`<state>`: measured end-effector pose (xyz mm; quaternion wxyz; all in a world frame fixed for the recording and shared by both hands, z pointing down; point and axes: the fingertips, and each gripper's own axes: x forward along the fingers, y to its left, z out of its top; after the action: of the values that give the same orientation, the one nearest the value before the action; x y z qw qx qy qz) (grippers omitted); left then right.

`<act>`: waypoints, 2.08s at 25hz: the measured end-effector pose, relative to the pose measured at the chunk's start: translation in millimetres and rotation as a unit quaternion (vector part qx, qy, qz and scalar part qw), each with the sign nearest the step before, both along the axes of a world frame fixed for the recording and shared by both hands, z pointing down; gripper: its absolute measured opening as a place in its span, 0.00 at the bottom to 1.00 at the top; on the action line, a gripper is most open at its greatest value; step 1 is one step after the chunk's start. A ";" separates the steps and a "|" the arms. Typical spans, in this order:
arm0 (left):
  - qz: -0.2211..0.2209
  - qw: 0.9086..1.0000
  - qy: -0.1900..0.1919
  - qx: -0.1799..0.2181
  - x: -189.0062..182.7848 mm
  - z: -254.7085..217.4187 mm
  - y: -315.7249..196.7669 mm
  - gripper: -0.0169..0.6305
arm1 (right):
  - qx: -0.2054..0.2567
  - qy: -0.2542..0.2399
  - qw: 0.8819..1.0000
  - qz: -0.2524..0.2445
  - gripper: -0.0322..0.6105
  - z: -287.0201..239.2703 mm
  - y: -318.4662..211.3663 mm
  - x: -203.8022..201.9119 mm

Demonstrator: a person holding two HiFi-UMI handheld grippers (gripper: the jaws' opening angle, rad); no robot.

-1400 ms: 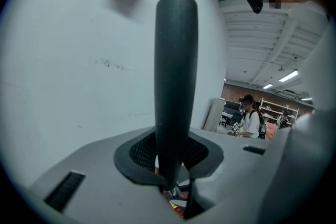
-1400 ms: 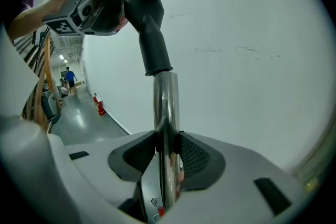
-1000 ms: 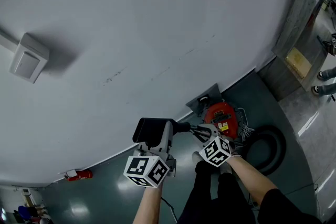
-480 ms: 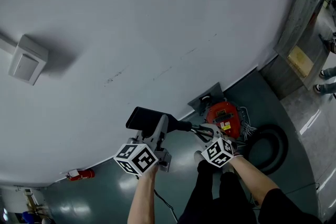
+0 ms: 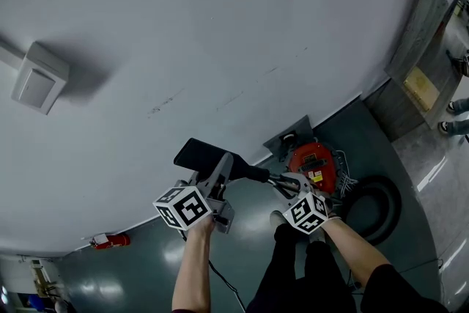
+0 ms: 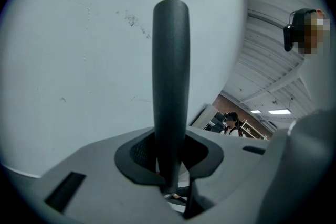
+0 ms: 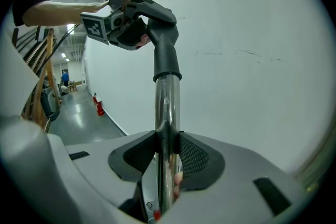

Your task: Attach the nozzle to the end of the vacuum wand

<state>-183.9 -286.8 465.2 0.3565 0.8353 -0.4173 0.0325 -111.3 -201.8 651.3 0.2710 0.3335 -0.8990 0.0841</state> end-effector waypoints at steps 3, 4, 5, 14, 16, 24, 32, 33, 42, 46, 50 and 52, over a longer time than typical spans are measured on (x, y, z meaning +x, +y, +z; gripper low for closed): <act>-0.003 1.000 0.019 -0.012 -3.1 2.9 -3.0 0.16 | 0.000 0.000 1.000 -0.003 0.27 -0.1 0.6 -0.2; -0.002 1.000 0.018 -0.010 -2.9 2.4 -2.5 0.16 | 0.000 0.001 1.000 -0.004 0.27 0.2 0.6 -0.4; 0.001 1.000 0.013 -0.005 -1.3 0.9 -1.2 0.16 | 0.000 0.002 1.000 -0.005 0.27 0.5 0.4 -0.6; 0.029 0.999 -0.014 0.002 17.0 2.0 -8.3 0.16 | -0.004 0.002 1.000 0.000 0.27 1.1 4.7 -4.2; 0.018 1.000 -0.007 0.005 12.3 2.5 -5.2 0.16 | -0.006 -0.002 1.000 0.001 0.27 1.2 6.2 -5.2; -0.027 0.998 -0.028 0.057 6.5 -4.5 15.5 0.16 | -0.017 -0.008 1.000 0.016 0.28 2.9 2.1 -6.4; -0.030 0.999 0.033 0.031 -4.7 7.7 3.8 0.16 | -0.011 0.001 1.000 0.004 0.27 3.4 4.3 -7.0; -0.028 0.998 0.039 0.029 -4.7 8.7 2.8 0.16 | -0.011 0.002 1.000 0.003 0.27 3.7 3.9 -6.7; -0.035 0.998 0.000 0.061 4.6 1.0 8.2 0.16 | -0.020 -0.002 1.000 0.005 0.27 5.0 0.2 -8.3; -0.034 0.997 -0.002 0.066 6.4 3.4 7.4 0.16 | -0.019 0.001 1.000 0.004 0.27 4.0 0.4 -6.9; -0.049 0.997 0.052 0.042 -4.0 11.5 0.9 0.16 | -0.024 -0.007 1.000 0.002 0.27 4.9 3.3 -8.9; -0.063 0.995 0.053 0.048 -6.8 11.4 5.5 0.16 | -0.030 -0.013 0.999 0.001 0.28 5.5 5.3 -10.5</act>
<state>-190.7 -281.3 476.6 0.3391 0.8238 -0.4510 -0.0542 -121.9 -196.6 656.8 0.2688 0.3246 -0.8994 0.1159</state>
